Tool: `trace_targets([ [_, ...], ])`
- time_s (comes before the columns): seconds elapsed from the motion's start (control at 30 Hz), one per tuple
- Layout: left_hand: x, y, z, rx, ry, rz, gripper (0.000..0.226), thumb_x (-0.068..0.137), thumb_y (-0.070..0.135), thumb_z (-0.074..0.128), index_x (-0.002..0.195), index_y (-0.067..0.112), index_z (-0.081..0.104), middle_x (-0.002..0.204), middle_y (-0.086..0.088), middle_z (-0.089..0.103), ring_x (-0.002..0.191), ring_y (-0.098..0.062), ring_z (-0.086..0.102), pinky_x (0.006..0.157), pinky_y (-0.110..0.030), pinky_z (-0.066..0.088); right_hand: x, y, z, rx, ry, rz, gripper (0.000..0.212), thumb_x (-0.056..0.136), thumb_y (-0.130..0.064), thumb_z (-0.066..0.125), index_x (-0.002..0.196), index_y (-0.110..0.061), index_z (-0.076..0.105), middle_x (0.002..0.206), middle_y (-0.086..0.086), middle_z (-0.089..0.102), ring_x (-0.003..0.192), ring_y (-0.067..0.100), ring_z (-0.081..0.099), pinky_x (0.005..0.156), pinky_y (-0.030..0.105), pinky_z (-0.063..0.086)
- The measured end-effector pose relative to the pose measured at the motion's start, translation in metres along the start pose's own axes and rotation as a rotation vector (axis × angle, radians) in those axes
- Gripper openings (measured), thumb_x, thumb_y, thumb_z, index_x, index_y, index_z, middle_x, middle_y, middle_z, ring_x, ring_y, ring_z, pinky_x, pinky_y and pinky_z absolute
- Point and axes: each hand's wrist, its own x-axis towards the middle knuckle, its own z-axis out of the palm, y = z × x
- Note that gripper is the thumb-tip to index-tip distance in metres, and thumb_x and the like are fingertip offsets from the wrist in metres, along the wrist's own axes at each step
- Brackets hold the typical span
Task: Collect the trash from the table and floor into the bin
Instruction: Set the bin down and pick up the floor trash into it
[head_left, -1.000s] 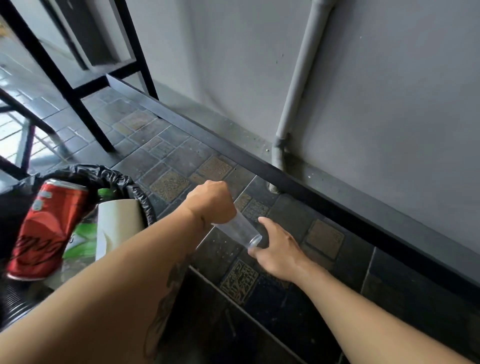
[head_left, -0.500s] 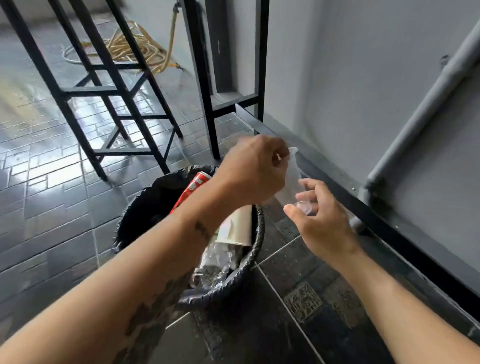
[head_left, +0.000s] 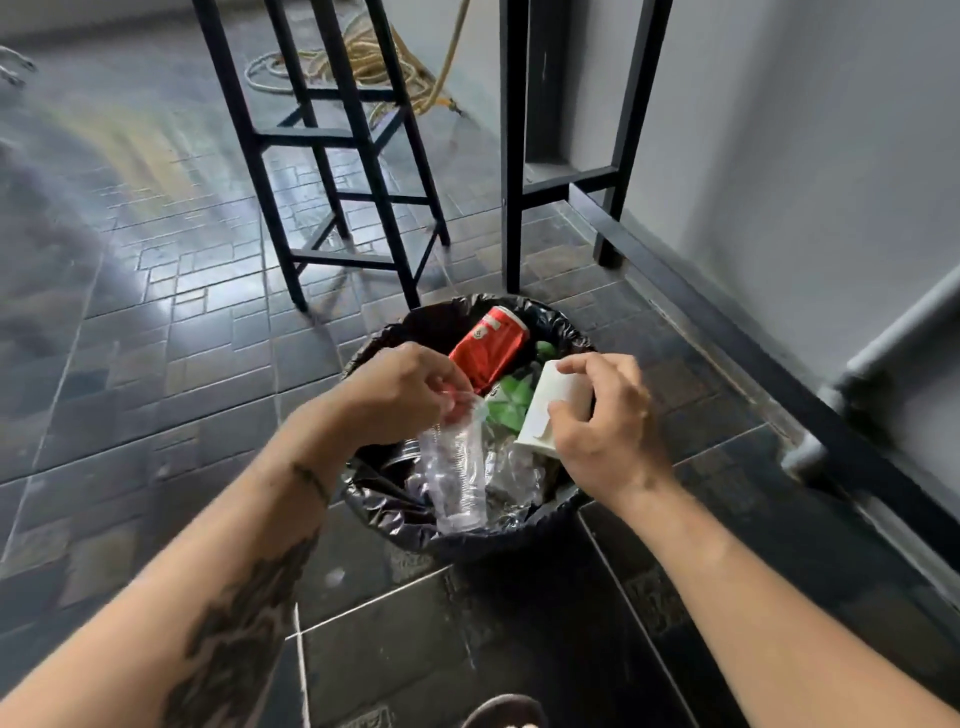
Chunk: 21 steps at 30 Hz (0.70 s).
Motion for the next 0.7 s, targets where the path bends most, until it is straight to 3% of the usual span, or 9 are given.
trace_targets([
  [0.07,0.001,-0.005,0.012,-0.028,0.043,-0.012,0.014,0.091,0.023,0.068,0.096,0.032,0.077,0.089,0.010,0.074,0.083,-0.013,0.071,0.073,-0.027,0.057,0.000,0.004,0.003,-0.050,0.037,-0.018,0.034,0.077,-0.021,0.054,0.109,-0.018,0.065,0.118,0.003,0.049,0.107,0.028,0.049,0.082,0.031,0.041],
  [0.17,-0.001,-0.011,0.012,-0.139,0.148,0.014,0.014,0.090,0.035,0.067,0.100,0.030,0.077,0.087,0.011,0.073,0.080,-0.010,0.070,0.070,-0.024,0.055,0.003,0.009,0.003,-0.112,0.054,-0.030,0.033,0.079,-0.010,0.059,0.111,-0.017,0.064,0.120,0.005,0.049,0.107,0.026,0.045,0.081,0.029,0.036],
  [0.27,-0.003,-0.019,0.005,-0.238,0.418,0.052,0.020,0.095,0.034,0.061,0.105,0.027,0.077,0.087,0.012,0.072,0.076,-0.006,0.066,0.066,-0.017,0.049,0.007,0.012,0.002,-0.154,0.057,-0.064,0.040,0.076,-0.019,0.053,0.115,-0.017,0.062,0.121,0.006,0.049,0.102,0.022,0.040,0.081,0.028,0.032],
  [0.37,0.001,-0.034,0.003,-0.170,0.636,0.035,0.034,0.090,0.038,0.054,0.116,0.025,0.073,0.109,0.006,0.068,0.095,-0.016,0.064,0.087,-0.035,0.052,0.015,0.017,0.001,-0.206,0.034,-0.065,0.055,0.073,-0.027,0.047,0.126,-0.016,0.059,0.128,0.008,0.048,0.106,0.026,0.041,0.083,0.030,0.031],
  [0.43,0.003,-0.045,0.006,-0.121,0.659,-0.043,0.037,0.091,0.034,0.055,0.126,0.027,0.066,0.126,0.004,0.060,0.115,-0.021,0.058,0.102,-0.040,0.046,0.022,0.022,0.001,-0.218,0.013,-0.034,0.061,0.075,-0.032,0.046,0.134,-0.018,0.054,0.134,0.009,0.047,0.114,0.031,0.044,0.086,0.030,0.029],
  [0.5,0.001,-0.056,0.013,-0.122,0.631,-0.129,0.043,0.093,0.025,0.058,0.135,0.026,0.061,0.138,0.003,0.054,0.128,-0.019,0.050,0.109,-0.031,0.035,0.028,0.026,0.002,-0.167,0.007,0.020,0.064,0.079,-0.035,0.043,0.141,-0.019,0.049,0.142,0.009,0.045,0.123,0.031,0.045,0.092,0.029,0.029],
  [0.6,-0.003,-0.071,0.024,-0.137,0.548,-0.129,0.059,0.084,0.027,0.056,0.143,0.026,0.056,0.150,0.008,0.050,0.138,-0.012,0.045,0.114,-0.023,0.026,0.031,0.033,0.007,0.115,0.001,0.153,0.061,0.086,-0.029,0.041,0.146,-0.019,0.045,0.151,0.004,0.041,0.135,0.020,0.042,0.105,0.022,0.026],
  [0.7,-0.006,-0.082,0.029,-0.223,0.504,-0.105,0.068,0.075,0.024,0.054,0.143,0.028,0.057,0.150,0.013,0.050,0.139,-0.004,0.044,0.120,-0.026,0.027,0.023,0.037,0.018,0.419,0.025,0.288,0.067,0.079,-0.021,0.039,0.145,-0.024,0.048,0.151,-0.005,0.045,0.136,0.007,0.042,0.114,0.027,0.031],
])
